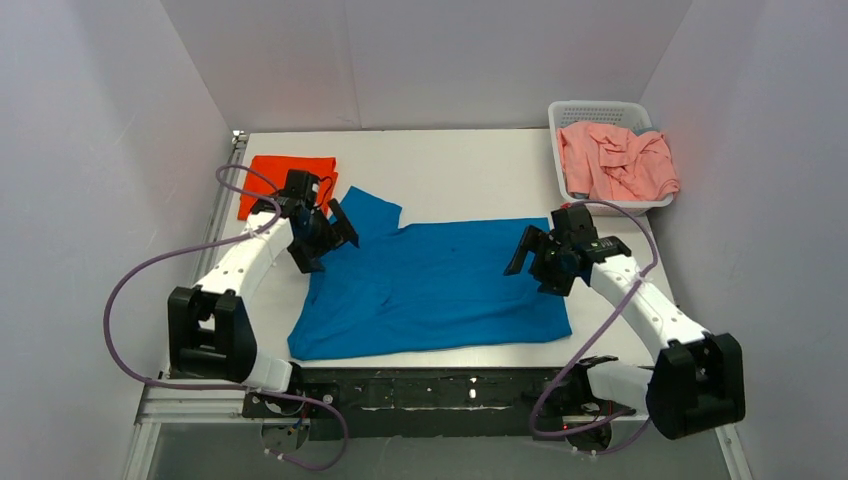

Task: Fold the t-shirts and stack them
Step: Fold the flattened tshirt in 1/3 of the way, then grab the side of the flattened tshirt furthest away from the robot with both arms

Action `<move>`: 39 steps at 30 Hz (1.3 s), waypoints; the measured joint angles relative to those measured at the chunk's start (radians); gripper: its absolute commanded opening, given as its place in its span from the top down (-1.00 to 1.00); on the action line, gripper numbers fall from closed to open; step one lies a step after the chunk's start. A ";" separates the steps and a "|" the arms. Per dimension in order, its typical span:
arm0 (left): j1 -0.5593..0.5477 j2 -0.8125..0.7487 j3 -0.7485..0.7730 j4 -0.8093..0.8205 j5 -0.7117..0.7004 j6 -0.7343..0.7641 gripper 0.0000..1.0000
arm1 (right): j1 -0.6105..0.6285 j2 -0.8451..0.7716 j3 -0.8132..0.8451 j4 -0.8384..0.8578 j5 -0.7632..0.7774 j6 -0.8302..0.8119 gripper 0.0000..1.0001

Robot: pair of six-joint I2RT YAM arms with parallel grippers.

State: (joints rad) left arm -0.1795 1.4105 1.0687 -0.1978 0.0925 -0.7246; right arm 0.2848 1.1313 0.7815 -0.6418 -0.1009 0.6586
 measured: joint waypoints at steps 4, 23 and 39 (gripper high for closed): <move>0.000 0.149 0.146 0.010 0.000 0.035 -0.96 | -0.005 0.153 0.000 0.098 -0.005 0.016 -0.95; 0.000 0.686 0.725 -0.028 0.000 0.170 -0.97 | -0.029 0.034 -0.208 0.105 -0.037 0.095 -0.96; -0.024 1.083 1.181 -0.008 -0.155 0.344 -0.76 | -0.029 -0.126 -0.038 -0.030 -0.022 -0.002 -0.95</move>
State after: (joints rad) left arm -0.2035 2.4935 2.2501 -0.2054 -0.0628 -0.3809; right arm 0.2554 1.0054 0.7433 -0.6716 -0.1226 0.6567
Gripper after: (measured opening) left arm 0.953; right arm 0.980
